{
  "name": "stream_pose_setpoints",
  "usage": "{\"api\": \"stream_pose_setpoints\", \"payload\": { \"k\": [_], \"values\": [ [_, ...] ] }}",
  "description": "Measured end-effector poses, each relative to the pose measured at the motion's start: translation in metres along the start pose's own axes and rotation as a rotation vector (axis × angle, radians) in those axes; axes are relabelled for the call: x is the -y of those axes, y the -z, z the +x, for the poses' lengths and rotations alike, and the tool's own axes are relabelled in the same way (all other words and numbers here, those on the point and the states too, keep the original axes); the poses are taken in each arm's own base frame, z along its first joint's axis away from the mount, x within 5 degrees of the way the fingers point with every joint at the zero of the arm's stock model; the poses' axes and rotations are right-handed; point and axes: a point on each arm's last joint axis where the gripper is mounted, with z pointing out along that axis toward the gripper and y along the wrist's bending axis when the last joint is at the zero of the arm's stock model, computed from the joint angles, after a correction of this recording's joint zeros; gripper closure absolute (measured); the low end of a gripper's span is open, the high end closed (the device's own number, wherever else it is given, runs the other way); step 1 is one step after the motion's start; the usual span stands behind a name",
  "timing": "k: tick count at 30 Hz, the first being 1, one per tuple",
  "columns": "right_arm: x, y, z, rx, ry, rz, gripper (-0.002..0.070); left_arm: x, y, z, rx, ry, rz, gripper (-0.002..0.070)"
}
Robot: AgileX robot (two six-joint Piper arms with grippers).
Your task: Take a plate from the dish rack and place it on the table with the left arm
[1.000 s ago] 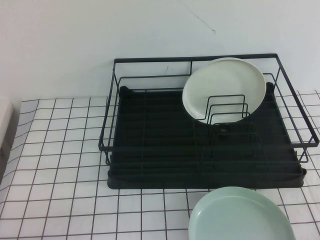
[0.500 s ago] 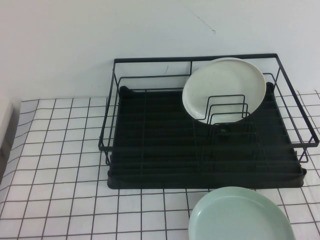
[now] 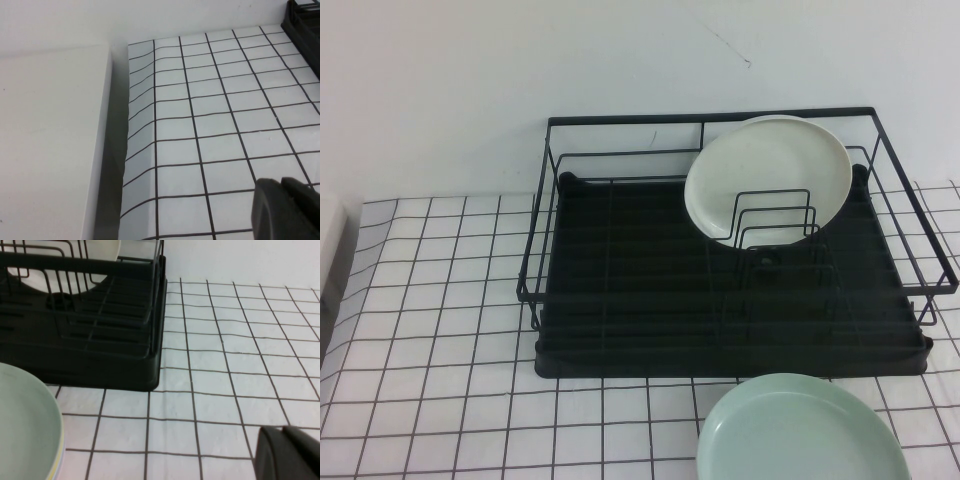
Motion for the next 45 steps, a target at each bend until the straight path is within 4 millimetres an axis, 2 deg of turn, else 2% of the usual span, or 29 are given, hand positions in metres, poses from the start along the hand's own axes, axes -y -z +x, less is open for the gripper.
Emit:
{"api": "stream_pose_setpoints", "payload": {
  "k": [45],
  "values": [
    [0.0,0.0,0.0,0.0,0.0,0.0,0.0678,0.0007,0.0,0.0001,-0.002,0.008,0.009,0.0678]
  ]
}}
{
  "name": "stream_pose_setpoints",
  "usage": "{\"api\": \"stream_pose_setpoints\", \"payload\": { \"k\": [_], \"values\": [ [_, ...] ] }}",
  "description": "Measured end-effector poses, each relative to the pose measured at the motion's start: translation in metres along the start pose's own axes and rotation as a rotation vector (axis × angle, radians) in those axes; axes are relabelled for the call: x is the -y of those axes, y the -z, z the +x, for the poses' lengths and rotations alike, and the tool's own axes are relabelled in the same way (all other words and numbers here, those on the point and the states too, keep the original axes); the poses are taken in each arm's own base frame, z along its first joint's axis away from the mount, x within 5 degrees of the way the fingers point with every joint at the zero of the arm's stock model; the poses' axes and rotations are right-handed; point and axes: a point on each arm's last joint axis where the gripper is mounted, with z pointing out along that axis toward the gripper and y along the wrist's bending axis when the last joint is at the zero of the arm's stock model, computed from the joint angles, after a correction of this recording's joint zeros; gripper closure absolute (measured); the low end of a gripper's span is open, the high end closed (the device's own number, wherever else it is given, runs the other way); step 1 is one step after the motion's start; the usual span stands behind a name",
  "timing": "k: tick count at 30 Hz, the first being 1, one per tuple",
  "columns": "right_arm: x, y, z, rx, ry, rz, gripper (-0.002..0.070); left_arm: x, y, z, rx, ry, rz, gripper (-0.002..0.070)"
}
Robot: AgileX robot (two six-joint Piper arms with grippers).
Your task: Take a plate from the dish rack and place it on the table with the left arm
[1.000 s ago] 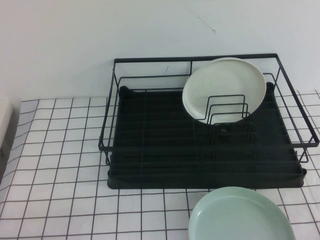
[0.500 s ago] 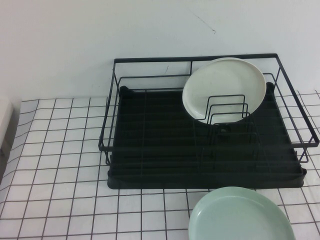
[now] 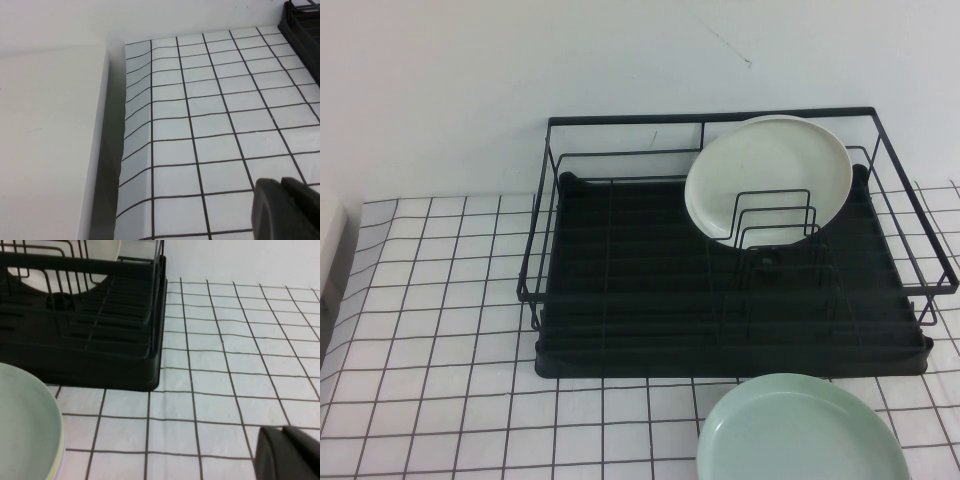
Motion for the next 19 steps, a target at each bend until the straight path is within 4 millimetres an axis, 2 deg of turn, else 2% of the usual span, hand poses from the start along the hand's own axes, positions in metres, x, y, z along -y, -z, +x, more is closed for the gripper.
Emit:
{"api": "stream_pose_setpoints", "payload": {
  "k": [19],
  "values": [
    [0.0,0.0,0.0,0.0,0.0,0.0,0.0678,0.0003,0.0,0.0,0.0,0.006,0.003,0.0678]
  ]
}}
